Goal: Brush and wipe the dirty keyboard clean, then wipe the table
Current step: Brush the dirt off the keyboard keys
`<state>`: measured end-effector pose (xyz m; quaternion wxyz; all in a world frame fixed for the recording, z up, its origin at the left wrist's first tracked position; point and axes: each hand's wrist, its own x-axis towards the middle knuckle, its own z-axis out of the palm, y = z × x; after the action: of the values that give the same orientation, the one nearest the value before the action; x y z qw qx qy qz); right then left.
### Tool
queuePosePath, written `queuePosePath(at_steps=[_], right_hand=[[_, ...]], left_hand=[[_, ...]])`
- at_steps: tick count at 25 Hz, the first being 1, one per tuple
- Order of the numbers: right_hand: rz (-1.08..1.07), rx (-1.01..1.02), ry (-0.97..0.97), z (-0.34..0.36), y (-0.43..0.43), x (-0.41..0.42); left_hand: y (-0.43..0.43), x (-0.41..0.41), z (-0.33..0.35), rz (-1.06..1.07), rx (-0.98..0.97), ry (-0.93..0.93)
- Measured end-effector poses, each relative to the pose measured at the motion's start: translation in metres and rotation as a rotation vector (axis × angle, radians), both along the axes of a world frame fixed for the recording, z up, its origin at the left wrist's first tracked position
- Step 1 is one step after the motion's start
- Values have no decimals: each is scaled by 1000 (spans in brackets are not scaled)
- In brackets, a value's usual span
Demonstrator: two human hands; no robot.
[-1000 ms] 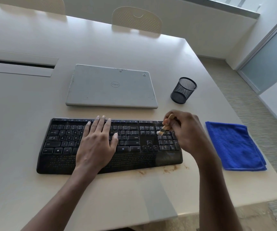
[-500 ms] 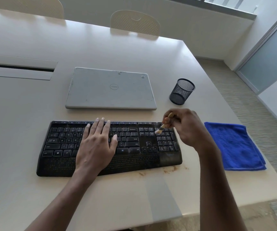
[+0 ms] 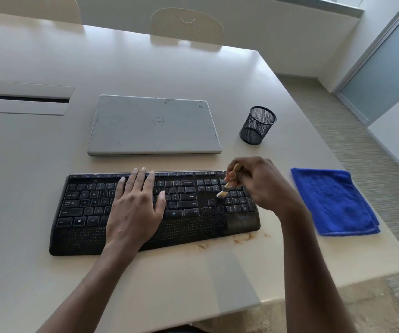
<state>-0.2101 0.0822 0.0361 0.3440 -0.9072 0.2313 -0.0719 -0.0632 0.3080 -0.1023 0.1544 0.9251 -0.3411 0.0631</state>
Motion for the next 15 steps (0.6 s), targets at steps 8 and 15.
queuePosePath(at_steps=[8,15], right_hand=[[-112,-78,-22,8,-6,-8],[-127,-118,49,4,-11,-17]], left_hand=[[-1,-1,1,3,-7,4],[1,0,0,-6,4,3]])
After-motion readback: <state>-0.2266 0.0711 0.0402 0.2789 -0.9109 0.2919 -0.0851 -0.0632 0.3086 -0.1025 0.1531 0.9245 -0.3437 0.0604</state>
